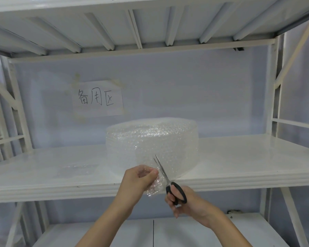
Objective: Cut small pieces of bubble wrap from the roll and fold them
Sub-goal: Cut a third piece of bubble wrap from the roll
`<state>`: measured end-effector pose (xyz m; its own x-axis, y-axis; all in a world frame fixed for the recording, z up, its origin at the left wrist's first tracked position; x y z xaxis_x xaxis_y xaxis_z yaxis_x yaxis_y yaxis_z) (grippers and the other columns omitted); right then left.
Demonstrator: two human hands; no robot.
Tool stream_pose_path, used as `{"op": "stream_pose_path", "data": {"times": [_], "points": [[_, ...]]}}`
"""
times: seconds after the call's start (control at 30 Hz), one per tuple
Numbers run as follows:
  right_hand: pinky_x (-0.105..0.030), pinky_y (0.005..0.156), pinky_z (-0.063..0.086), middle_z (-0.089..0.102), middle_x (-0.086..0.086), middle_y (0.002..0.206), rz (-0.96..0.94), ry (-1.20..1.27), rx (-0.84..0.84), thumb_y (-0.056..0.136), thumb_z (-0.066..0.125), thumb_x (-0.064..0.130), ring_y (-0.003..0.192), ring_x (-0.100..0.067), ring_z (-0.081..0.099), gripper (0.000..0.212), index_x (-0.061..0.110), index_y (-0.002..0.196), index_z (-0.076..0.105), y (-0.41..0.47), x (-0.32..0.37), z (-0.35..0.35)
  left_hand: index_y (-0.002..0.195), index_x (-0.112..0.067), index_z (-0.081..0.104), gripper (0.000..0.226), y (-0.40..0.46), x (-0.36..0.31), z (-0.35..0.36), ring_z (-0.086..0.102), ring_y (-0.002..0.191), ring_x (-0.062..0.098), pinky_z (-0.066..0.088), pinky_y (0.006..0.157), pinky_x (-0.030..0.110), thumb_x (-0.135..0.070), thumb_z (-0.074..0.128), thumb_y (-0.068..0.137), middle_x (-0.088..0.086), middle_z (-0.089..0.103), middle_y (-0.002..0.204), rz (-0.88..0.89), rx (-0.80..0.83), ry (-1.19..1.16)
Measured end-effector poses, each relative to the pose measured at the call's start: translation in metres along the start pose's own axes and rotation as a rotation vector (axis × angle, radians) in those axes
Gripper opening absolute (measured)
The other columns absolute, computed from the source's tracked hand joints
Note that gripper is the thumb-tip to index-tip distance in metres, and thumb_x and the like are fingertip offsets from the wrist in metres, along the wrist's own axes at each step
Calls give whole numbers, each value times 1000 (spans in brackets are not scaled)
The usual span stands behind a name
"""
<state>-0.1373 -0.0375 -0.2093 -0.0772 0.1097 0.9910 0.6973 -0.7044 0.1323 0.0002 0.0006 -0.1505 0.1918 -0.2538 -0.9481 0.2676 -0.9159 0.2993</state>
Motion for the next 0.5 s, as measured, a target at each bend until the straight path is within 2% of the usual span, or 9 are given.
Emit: {"op": "stream_pose_path", "data": {"times": [0.07, 0.13, 0.2, 0.4, 0.5], "points": [[-27, 58, 40, 48, -2, 65, -21, -13, -27, 78, 56, 41, 52, -12, 45, 31, 21, 56, 48, 0, 1, -1, 85, -4, 73, 9, 1, 2, -1, 60, 60, 12, 55, 65, 25, -12, 70, 88, 3, 72, 71, -9, 1, -19], [-26, 58, 40, 50, 2, 61, -31, -13, -32, 75, 61, 44, 51, -12, 44, 32, 25, 50, 53, -1, 0, -1, 85, -4, 72, 9, 1, 3, -1, 61, 59, 11, 55, 64, 23, -11, 69, 88, 4, 72, 71, -10, 14, -30], [-26, 57, 41, 51, 4, 61, -31, 2, -37, 72, 64, 48, 51, -12, 45, 32, 25, 52, 55, -1, 0, 0, 86, -4, 72, 9, 0, 3, 0, 62, 60, 11, 56, 65, 22, -12, 69, 88, 3, 72, 71, -6, 27, -25], [-29, 56, 44, 53, 3, 67, -41, -11, -9, 79, 58, 56, 54, -13, 47, 41, 17, 65, 54, 5, 12, 8, 87, -5, 73, 8, -4, -1, 4, 65, 63, 10, 55, 63, 20, -13, 70, 87, 4, 73, 70, 32, 50, 6], [-29, 56, 44, 52, 1, 65, -60, -4, -47, 82, 59, 51, 51, -13, 47, 39, 19, 60, 55, 7, 13, 6, 87, -3, 72, 9, -4, -4, 1, 63, 59, 10, 53, 60, 17, -12, 70, 87, 4, 72, 69, 38, 49, -8]]}}
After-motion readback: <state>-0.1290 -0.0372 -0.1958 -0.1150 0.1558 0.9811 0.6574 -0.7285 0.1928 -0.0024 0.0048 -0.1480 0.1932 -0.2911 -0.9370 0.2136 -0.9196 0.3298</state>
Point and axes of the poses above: each hand's wrist, its own y-axis towards the middle knuckle, its own z-axis out of the palm, x = y × z, the point moved 8 cm from there along y, towards the middle knuckle
